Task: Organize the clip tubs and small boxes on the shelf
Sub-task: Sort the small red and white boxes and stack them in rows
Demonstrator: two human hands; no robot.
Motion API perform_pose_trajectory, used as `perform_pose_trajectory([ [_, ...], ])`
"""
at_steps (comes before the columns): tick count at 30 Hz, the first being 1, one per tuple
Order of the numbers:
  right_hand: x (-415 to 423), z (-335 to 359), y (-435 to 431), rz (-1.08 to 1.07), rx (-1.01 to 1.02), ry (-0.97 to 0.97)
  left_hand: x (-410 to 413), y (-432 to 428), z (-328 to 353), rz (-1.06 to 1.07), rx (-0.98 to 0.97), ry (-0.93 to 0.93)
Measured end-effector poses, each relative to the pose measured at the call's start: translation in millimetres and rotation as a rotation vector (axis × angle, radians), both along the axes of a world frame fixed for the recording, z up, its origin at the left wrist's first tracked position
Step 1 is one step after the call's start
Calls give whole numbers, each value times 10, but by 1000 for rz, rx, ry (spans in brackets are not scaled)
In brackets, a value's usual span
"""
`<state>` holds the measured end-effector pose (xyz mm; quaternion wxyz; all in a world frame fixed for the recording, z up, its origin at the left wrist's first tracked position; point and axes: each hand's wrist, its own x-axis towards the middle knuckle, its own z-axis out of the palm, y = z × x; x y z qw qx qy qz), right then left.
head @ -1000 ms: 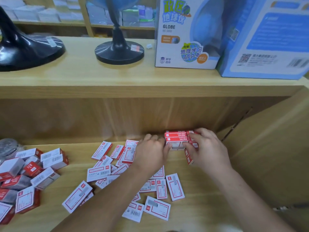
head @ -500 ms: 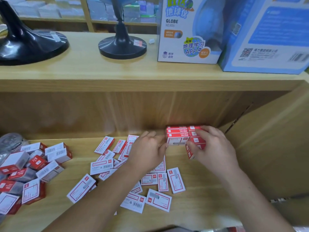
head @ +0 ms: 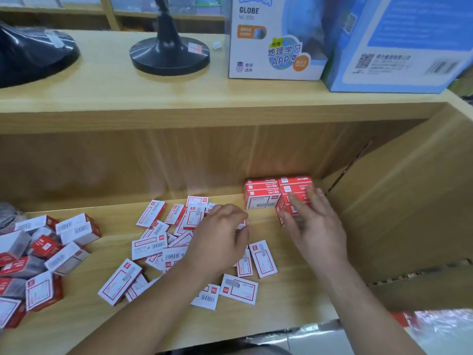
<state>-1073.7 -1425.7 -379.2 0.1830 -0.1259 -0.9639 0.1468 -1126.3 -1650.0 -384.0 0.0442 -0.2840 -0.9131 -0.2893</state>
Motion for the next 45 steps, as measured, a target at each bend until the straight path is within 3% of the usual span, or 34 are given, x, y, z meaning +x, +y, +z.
perform_pose_trajectory([
  [6, 257, 266, -265, 176, -61, 152, 219, -525, 98, 39, 51, -4],
  [10, 612, 99, -716, 266, -274, -54, 630, -1015, 57, 130, 48, 18],
  [16, 794, -427, -1094, 352, -95, -183, 1144, -1346, -313, 78, -165, 46],
  [22, 699, -485, -1208, 296, -52, -78, 968, -1393, -414, 123, -134, 115],
  [27, 531, -441, -1296, 256, -25, -136, 794, -1432, -332, 146, -181, 103],
  [33, 512, -320, -1254, 278, -264, -19, 938, -1479, -292, 211, 10, 95],
  [38, 456, -76, -1471, 470, -235, 27, 1024, -1875, -251, 332, 22, 113],
  [42, 387, -131, -1709, 536, -115, -96, 1074, -2102, -293, 378, 15, -39],
  [45, 355, -194, -1799, 522, -32, -182, 1094, -2104, -290, 384, 72, -41],
])
